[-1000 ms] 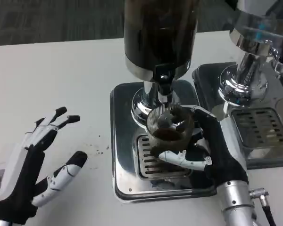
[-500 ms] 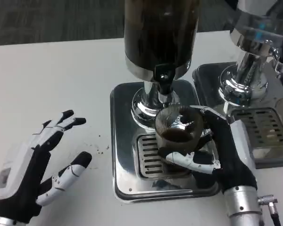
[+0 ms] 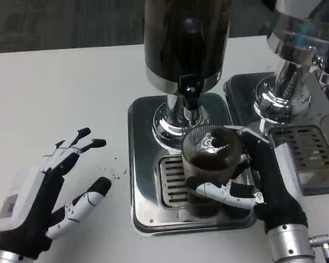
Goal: Grasp the cup under the faucet to collect the drink, then remove the cup.
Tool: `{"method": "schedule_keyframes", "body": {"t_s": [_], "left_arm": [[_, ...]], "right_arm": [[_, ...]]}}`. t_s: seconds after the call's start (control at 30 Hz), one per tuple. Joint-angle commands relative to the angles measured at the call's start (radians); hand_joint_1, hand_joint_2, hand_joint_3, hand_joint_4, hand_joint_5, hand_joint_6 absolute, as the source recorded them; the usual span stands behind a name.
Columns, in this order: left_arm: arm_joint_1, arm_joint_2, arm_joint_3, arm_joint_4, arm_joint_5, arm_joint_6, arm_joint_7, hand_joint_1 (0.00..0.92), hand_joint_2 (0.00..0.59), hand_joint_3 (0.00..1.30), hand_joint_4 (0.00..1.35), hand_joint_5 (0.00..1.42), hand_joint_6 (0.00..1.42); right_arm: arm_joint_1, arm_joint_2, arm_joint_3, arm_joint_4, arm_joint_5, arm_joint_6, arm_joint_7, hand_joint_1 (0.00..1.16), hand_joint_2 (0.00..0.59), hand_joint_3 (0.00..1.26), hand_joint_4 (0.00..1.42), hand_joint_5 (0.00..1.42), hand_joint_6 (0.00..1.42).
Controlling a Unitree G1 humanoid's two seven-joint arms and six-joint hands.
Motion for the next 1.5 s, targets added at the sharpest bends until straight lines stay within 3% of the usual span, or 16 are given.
{"method": "schedule_keyframes", "body": {"t_s": [0.03, 0.4, 0.53, 0.7, 1.1, 1.5], "left_arm": [[0.002, 0.020, 0.001, -0.005, -0.015, 0.003, -0.022, 0.000, 0.200, 0.32, 0.08, 0.22, 0.09], [0.011, 0.049, 0.015, -0.031, -0.034, 0.001, -0.052, 0.000, 0.194, 0.32, 0.05, 0.20, 0.08], [0.013, 0.066, 0.012, -0.041, -0.036, 0.006, -0.073, 0.000, 0.176, 0.26, 0.00, 0.16, 0.05], [0.029, 0.110, 0.017, -0.083, -0.037, 0.006, -0.116, 0.000, 0.165, 0.10, 0.00, 0.05, 0.00], [0.152, 0.237, 0.081, -0.220, 0.023, -0.029, -0.157, 0.000, 0.172, 0.00, 0.00, 0.00, 0.00], [0.317, 0.242, 0.147, -0.404, 0.147, -0.007, -0.142, 0.000, 0.163, 0.00, 0.00, 0.00, 0.00]], "right_arm": [[0.027, -0.003, 0.005, -0.060, 0.013, -0.005, 0.023, 1.06, 0.130, 0.59, 0.69, 0.72, 0.88], [0.119, -0.020, 0.016, -0.216, 0.035, 0.005, 0.096, 1.07, 0.138, 0.59, 0.69, 0.73, 0.88], [0.144, -0.032, 0.020, -0.267, 0.043, 0.006, 0.128, 1.07, 0.141, 0.60, 0.70, 0.73, 0.89], [0.184, -0.048, 0.019, -0.346, 0.059, 0.004, 0.176, 1.07, 0.140, 0.60, 0.70, 0.73, 0.89], [0.248, -0.111, -0.003, -0.502, 0.122, 0.038, 0.309, 1.07, 0.133, 0.61, 0.71, 0.75, 0.91], [0.269, -0.124, 0.004, -0.578, 0.163, 0.068, 0.394, 1.07, 0.126, 0.61, 0.71, 0.75, 0.93]]}}
